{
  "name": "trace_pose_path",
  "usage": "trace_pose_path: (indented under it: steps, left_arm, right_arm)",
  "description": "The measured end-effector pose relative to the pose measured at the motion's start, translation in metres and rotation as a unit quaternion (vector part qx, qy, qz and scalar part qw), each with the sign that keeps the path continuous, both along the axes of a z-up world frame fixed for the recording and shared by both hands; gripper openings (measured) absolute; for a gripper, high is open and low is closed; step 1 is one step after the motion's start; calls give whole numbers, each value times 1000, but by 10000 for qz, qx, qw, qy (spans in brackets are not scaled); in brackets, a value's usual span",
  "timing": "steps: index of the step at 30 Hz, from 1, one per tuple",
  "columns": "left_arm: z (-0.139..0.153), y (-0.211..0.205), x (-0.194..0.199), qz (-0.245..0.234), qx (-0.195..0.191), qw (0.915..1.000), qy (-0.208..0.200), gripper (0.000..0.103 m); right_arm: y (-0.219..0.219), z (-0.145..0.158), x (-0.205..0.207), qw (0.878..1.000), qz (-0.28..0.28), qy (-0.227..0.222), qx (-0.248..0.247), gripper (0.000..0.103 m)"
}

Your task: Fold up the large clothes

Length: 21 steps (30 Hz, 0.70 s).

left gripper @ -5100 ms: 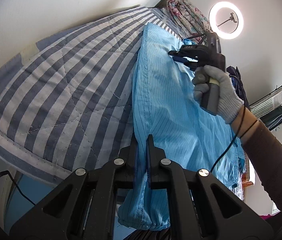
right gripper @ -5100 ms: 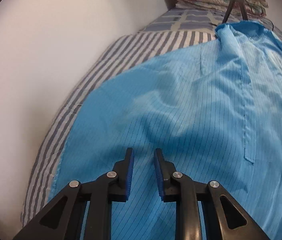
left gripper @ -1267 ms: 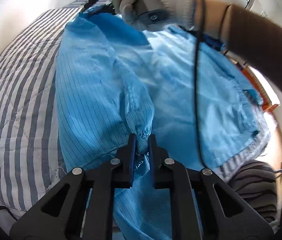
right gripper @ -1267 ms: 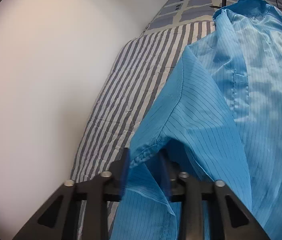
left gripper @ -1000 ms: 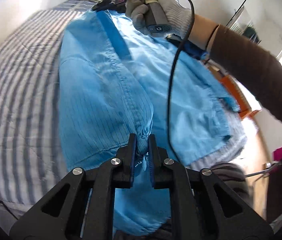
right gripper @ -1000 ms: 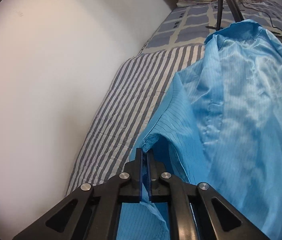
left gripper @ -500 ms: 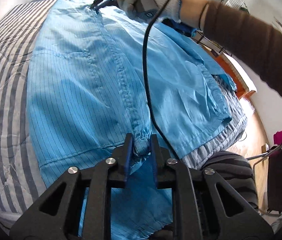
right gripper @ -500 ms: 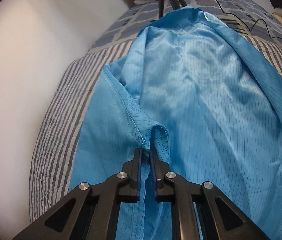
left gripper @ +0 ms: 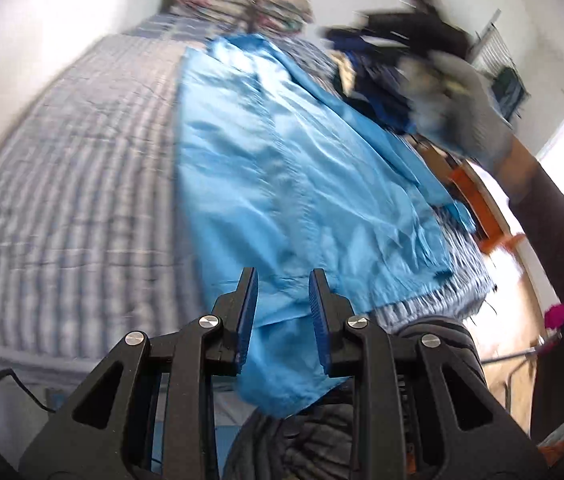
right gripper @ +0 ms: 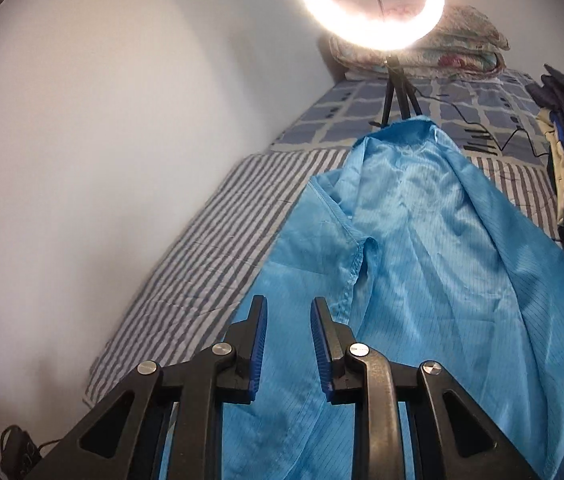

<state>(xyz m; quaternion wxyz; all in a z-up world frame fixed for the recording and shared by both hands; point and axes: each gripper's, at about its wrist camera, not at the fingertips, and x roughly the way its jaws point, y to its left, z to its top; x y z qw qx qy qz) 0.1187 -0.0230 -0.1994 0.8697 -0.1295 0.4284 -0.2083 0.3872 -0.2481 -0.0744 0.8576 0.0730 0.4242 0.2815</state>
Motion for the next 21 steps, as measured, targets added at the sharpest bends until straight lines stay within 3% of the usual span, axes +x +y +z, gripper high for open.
trace_pose_path:
  steps: [5, 13, 18, 21]
  left_arm:
    - [37, 26, -17, 456, 407, 9973, -401, 25]
    - [100, 30, -39, 837, 935, 9878, -921, 25]
    - [134, 23, -51, 877, 1074, 9824, -1254, 30]
    - [155, 14, -59, 806, 1179, 9782, -1511, 33]
  right_arm:
    - [-26, 50, -58, 9988, -233, -423, -67, 25]
    - [-44, 116, -153, 9910, -424, -1074, -682, 30]
    - [-57, 136, -202, 9871, -528, -1297, -772, 32]
    - [-69, 139, -224, 9853, -661, -1335, -842, 40]
